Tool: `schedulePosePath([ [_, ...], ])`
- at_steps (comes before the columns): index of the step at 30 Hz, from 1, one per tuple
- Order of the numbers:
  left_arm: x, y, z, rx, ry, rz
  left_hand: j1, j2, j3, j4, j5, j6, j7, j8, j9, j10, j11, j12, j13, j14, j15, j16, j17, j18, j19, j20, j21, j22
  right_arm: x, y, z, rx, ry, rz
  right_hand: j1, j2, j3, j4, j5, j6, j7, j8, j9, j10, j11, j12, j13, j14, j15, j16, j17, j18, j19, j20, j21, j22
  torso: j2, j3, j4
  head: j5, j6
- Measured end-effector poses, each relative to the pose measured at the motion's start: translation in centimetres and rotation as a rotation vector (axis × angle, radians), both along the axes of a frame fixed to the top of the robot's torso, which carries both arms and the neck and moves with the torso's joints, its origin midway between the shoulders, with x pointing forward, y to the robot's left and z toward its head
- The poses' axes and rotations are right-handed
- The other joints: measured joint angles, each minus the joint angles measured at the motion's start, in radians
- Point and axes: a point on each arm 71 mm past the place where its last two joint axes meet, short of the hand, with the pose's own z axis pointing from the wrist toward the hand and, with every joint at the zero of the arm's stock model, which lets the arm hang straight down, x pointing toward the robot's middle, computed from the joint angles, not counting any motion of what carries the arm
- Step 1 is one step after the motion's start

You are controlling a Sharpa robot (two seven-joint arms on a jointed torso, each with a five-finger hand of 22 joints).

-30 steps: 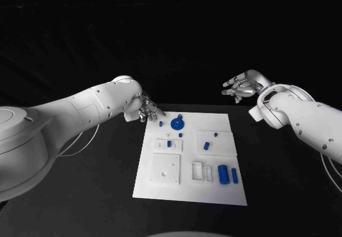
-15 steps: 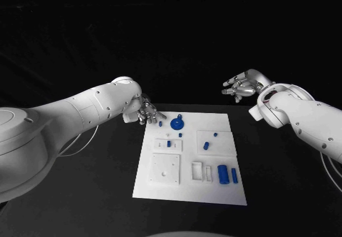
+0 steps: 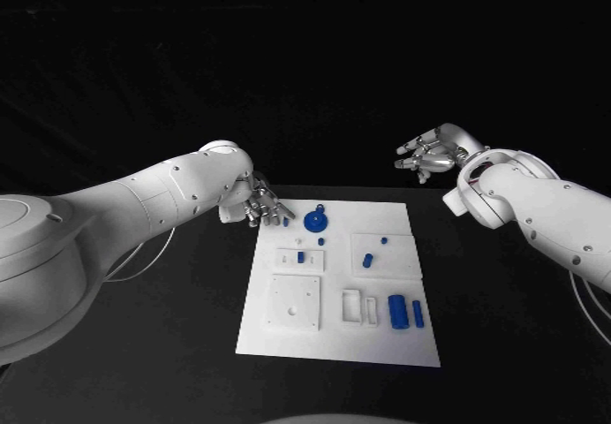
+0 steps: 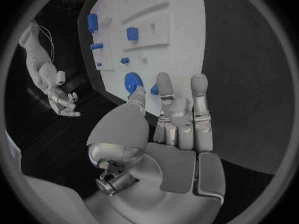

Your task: Assemble the parts on the task board

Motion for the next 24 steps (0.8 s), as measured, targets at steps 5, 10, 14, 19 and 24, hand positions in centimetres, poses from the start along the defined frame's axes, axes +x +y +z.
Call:
schedulePosePath([
  [5, 0.01, 0.00, -0.10, -0.001, -0.001, 0.000, -0.004, 0.004, 0.000, 0.000, 0.000, -0.004, -0.003, 0.000, -0.001, 0.000, 0.000, 0.000, 0.000, 0.000, 0.000, 0.000, -0.002, 0.000, 0.000, 0.000, 0.000, 0.000, 0.02, 0.12, -0.02, 0.001, 0.001, 0.002, 0.000, 0.000, 0.000, 0.000, 0.000, 0.000, 0.000, 0.000, 0.000, 0.000, 0.000, 0.000, 0.000, 0.000, 0.000, 0.000, 0.000, 0.000, 0.000, 0.000, 0.000, 0.000, 0.000, 0.0000, -0.0001, -0.001, 0.000],
  [10, 0.01, -0.04, -0.27, -0.004, -0.002, 0.002, -0.003, 0.005, -0.003, -0.003, 0.000, -0.007, 0.000, 0.000, -0.002, 0.000, 0.000, 0.000, 0.000, 0.000, 0.000, 0.000, -0.002, 0.000, 0.000, 0.000, 0.000, 0.000, 0.03, 0.26, -0.03, 0.002, 0.001, 0.004, 0.000, 0.000, 0.000, 0.000, 0.000, 0.000, 0.000, 0.000, 0.000, 0.000, 0.000, 0.000, 0.000, 0.000, 0.000, 0.000, 0.000, 0.000, 0.000, 0.000, 0.000, 0.000, 0.001, 0.0002, -0.0001, -0.002, -0.001],
  [14, 0.04, -0.06, -0.36, -0.011, -0.002, 0.006, -0.003, 0.013, -0.003, -0.003, 0.000, -0.007, 0.000, 0.001, -0.003, 0.000, 0.000, 0.000, 0.000, 0.000, 0.000, 0.000, -0.006, 0.000, 0.000, 0.000, 0.000, 0.000, 0.04, 0.41, -0.04, 0.003, 0.002, 0.006, 0.000, 0.000, 0.003, 0.003, 0.000, 0.000, 0.000, 0.000, 0.000, 0.000, 0.000, 0.000, -0.004, 0.000, 0.000, 0.000, -0.001, 0.000, 0.000, 0.000, -0.004, -0.004, 0.001, 0.0000, -0.0007, -0.006, 0.001],
  [19, 0.08, -0.07, -0.46, -0.024, 0.001, 0.012, 0.003, 0.019, -0.002, -0.009, 0.000, -0.007, 0.000, 0.001, -0.004, 0.000, 0.000, 0.000, 0.000, 0.000, 0.000, 0.000, -0.008, 0.000, 0.000, 0.000, 0.000, 0.000, 0.05, 0.50, -0.06, 0.003, 0.003, 0.008, 0.000, 0.000, 0.003, 0.003, 0.000, 0.000, 0.000, 0.000, 0.000, 0.000, 0.000, 0.000, -0.004, 0.000, 0.000, 0.000, -0.001, 0.000, 0.000, 0.000, -0.004, -0.004, 0.001, 0.0000, -0.0010, -0.009, 0.002],
  [24, 0.13, 0.02, -0.53, -0.035, 0.001, 0.020, 0.012, 0.038, 0.007, -0.019, 0.004, -0.007, 0.000, 0.001, -0.006, 0.000, 0.000, 0.000, 0.000, 0.000, 0.000, 0.000, -0.009, 0.000, 0.000, 0.000, -0.004, 0.000, 0.06, 0.48, -0.07, 0.002, 0.004, 0.008, 0.000, 0.000, 0.003, 0.003, 0.000, 0.000, 0.000, 0.000, 0.000, 0.000, 0.000, 0.000, -0.003, 0.000, 0.000, 0.000, -0.001, 0.000, 0.000, 0.000, -0.004, -0.004, 0.000, 0.0003, 0.0005, -0.010, 0.001],
])
